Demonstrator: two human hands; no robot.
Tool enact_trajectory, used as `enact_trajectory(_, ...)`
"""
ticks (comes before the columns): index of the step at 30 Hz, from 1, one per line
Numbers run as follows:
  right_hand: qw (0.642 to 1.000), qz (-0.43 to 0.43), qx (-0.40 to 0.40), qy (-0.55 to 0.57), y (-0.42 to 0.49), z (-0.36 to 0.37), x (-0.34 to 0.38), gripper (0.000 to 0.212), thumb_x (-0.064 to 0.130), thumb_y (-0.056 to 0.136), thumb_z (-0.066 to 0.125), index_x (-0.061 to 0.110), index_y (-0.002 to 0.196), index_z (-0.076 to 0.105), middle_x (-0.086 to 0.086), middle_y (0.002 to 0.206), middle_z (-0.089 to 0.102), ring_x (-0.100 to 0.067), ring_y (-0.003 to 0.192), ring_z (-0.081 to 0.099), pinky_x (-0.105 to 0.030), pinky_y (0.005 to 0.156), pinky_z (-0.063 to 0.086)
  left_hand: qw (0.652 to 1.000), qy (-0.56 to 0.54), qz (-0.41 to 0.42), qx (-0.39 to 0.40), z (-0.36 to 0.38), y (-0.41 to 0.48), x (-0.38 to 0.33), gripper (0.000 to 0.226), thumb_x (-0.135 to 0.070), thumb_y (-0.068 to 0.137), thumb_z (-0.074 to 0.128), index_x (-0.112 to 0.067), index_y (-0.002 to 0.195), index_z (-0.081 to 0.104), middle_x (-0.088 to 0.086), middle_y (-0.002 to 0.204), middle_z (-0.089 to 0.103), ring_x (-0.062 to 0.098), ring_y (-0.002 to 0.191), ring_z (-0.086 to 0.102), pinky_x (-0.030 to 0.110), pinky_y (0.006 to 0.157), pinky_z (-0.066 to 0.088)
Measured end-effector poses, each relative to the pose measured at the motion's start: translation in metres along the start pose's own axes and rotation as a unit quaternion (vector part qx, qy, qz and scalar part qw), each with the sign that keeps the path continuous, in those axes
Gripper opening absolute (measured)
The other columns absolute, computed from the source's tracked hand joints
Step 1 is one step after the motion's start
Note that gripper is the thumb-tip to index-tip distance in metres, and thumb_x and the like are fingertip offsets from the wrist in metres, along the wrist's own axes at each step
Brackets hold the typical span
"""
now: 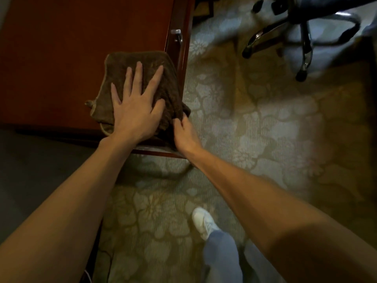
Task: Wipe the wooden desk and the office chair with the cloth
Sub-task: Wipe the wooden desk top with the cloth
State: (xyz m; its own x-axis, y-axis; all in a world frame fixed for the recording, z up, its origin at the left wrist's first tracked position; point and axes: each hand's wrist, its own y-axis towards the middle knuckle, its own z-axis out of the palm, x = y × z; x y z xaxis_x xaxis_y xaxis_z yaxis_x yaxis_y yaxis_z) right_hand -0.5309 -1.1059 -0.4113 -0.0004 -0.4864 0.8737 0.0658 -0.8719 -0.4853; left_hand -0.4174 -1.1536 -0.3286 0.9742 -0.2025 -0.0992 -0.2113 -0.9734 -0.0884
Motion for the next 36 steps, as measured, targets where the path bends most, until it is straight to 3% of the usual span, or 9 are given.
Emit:
enact_trajectory(4,0.999,-0.011,-0.017,-0.045,-0.021,0.005,-0.005,0.041,0.036,0.111,0.034,0.024,0.147,0.048,0.004,0.114,0.061,-0.019,0.104,0.061,-0.040,0.090,0.051,1.000,0.005,0.029,0.006,-0.001,-0.013,0.001,0.063,-0.036,0.106,0.039,-0.044,0.162,0.011,0.000,0.173,-0.006,0.020,0.159,-0.009,0.057,0.125,-0.002)
enact_trajectory(10,0.997,0.065,-0.013,-0.039,-0.054,0.003,0.016,0.026,0.032,0.108,0.045,0.021,0.094,0.065,-0.003,0.087,0.068,-0.019,0.082,0.067,-0.035,0.074,0.053,0.995,-0.016,0.090,0.028,-0.014,-0.041,0.000,0.057,-0.017,0.104,0.045,-0.035,0.157,0.037,0.000,0.173,0.006,0.024,0.159,0.004,0.050,0.127,0.011)
enact_trajectory(14,0.976,-0.063,-0.178,-0.107,-0.086,0.013,0.037,0.019,0.032,0.101,0.053,0.024,0.096,0.069,0.004,0.075,0.065,-0.010,0.066,0.060,-0.030,0.061,0.046,0.987,-0.147,0.062,0.010,-0.040,-0.065,0.013,0.054,-0.017,0.105,0.043,-0.041,0.153,0.042,-0.009,0.167,0.029,0.023,0.145,0.040,0.044,0.113,0.042)
enact_trajectory(17,0.909,-0.221,-0.283,-0.213,-0.099,0.040,0.053,0.043,0.039,0.095,0.047,0.024,0.131,0.065,0.000,0.110,0.072,-0.018,0.102,0.065,-0.045,0.089,0.054,0.959,-0.255,0.046,-0.115,-0.061,-0.092,0.034,0.055,-0.017,0.106,0.044,-0.037,0.157,0.037,-0.004,0.161,0.039,0.016,0.133,0.049,0.023,0.098,0.051)
enact_trajectory(20,0.855,-0.305,-0.259,-0.331,-0.096,0.065,0.076,0.061,0.045,0.093,0.046,0.020,0.148,0.051,-0.004,0.148,0.057,-0.024,0.145,0.039,-0.054,0.126,0.016,0.915,-0.353,-0.034,-0.193,-0.068,-0.104,0.054,0.054,-0.018,0.107,0.043,-0.038,0.157,0.034,-0.004,0.160,0.038,0.008,0.139,0.041,0.000,0.096,0.033)
enact_trajectory(23,0.807,-0.221,-0.172,-0.520,-0.078,0.077,0.082,0.088,0.067,0.093,0.049,0.026,0.164,0.017,-0.007,0.170,0.021,-0.030,0.158,0.007,-0.058,0.125,-0.005,0.823,-0.524,-0.188,-0.112,-0.059,-0.097,0.074,0.055,-0.022,0.107,0.047,-0.037,0.158,0.032,-0.004,0.156,0.042,0.017,0.143,0.042,0.034,0.115,0.043)
enact_trajectory(25,0.774,-0.145,-0.110,-0.606,-0.064,0.087,0.077,0.102,0.079,0.089,0.046,0.028,0.164,0.000,-0.012,0.172,0.001,-0.037,0.158,-0.006,-0.059,0.127,-0.001,0.778,-0.554,-0.275,-0.112,-0.047,-0.100,0.093,0.059,-0.021,0.104,0.054,-0.034,0.157,0.033,-0.001,0.150,0.044,0.021,0.138,0.046,0.036,0.108,0.046)
enact_trajectory(31,0.662,-0.131,-0.134,-0.726,-0.046,0.124,0.071,0.115,0.080,0.085,0.053,0.023,0.163,-0.008,-0.024,0.170,-0.006,-0.050,0.154,-0.007,-0.066,0.124,0.003,0.852,-0.379,-0.326,-0.155,-0.008,-0.118,0.134,0.074,-0.043,0.090,0.073,-0.033,0.152,0.034,0.000,0.147,0.035,0.018,0.136,0.034,0.029,0.086,0.040)
enact_trajectory(36,0.602,-0.164,-0.080,-0.777,-0.018,0.160,0.084,0.114,0.064,0.091,0.062,0.011,0.163,-0.008,-0.033,0.166,-0.002,-0.058,0.151,0.000,-0.073,0.120,0.012,0.705,-0.530,-0.464,-0.082,0.012,-0.107,0.164,0.046,-0.055,0.084,0.075,-0.027,0.115,0.056,-0.007,0.108,0.062,0.018,0.106,0.062,0.047,0.094,0.054)
